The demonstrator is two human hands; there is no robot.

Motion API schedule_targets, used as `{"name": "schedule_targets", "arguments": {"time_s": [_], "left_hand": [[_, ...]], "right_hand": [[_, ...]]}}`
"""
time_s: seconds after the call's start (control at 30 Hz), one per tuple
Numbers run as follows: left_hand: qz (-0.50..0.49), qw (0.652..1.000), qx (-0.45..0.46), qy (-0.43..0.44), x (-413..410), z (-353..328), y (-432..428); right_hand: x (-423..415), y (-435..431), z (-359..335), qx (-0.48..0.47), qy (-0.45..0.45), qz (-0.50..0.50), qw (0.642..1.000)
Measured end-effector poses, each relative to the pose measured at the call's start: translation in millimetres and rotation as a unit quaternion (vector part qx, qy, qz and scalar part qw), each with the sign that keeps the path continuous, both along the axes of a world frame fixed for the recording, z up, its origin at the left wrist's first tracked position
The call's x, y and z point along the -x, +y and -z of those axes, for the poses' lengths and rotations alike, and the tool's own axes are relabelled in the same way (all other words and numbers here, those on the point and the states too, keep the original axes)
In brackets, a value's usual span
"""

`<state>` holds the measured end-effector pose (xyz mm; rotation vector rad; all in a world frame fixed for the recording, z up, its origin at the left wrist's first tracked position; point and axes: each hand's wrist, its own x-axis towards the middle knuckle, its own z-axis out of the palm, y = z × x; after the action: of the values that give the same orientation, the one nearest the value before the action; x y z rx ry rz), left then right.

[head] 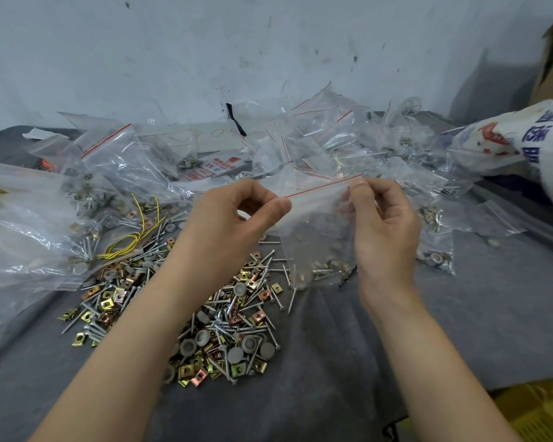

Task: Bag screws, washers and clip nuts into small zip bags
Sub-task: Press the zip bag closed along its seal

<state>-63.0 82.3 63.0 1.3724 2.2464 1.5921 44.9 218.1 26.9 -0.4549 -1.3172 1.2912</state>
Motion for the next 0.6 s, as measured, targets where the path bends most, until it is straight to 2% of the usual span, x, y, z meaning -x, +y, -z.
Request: {"name": "schedule_targets", "arguments": {"time_s": [0.1, 0.33, 0.5, 0.6], "left_hand": [[-0.005, 1.000, -0.009, 0.001, 1, -1, -2], [-0.037, 0.999, -0.016, 0.004, 9, 1, -7], [-0.013, 0.997, 0.003, 0.080, 7, 1, -4], [-0.017, 0.995, -0.012, 0.096, 2, 3, -2]], "right_hand": [[2, -3, -3, 0.008, 0.001, -0.005, 1.000], [11, -13, -12, -0.005, -0.020, -0.090, 0.996], [21, -35, -4, -0.080, -0.068, -0.136, 0.985], [24, -42, -4, -0.103, -0.071, -0.123, 0.984]]}}
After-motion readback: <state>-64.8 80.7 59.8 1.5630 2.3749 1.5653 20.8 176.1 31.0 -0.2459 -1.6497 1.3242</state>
